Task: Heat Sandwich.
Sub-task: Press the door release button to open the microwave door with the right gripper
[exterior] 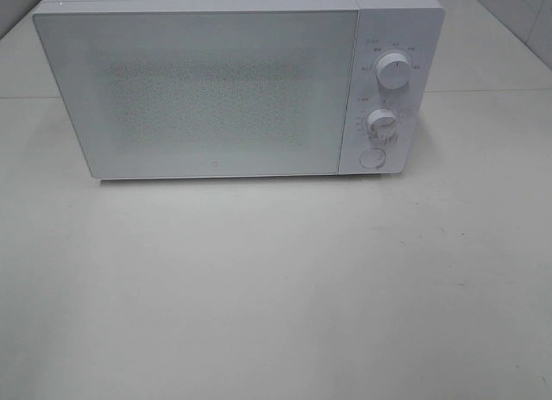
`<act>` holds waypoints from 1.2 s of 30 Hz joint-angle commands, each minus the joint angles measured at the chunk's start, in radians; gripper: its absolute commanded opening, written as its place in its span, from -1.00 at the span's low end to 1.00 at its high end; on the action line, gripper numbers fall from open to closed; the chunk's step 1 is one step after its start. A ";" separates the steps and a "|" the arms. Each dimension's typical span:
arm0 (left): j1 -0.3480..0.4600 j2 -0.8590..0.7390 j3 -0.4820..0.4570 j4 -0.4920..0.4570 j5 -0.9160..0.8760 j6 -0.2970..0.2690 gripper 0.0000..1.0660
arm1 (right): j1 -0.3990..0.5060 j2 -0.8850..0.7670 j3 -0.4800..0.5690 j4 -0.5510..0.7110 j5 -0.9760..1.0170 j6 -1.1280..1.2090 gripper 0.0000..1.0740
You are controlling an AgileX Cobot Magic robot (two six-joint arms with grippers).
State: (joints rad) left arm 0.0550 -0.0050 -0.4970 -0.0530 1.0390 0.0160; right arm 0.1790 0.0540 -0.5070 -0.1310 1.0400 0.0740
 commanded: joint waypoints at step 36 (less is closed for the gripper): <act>0.002 -0.026 0.002 -0.004 -0.004 0.001 0.84 | -0.040 0.126 -0.025 0.014 -0.237 -0.011 0.42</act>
State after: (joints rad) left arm 0.0550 -0.0050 -0.4970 -0.0530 1.0390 0.0160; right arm 0.1450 0.1580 -0.5250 -0.1200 0.8460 0.0680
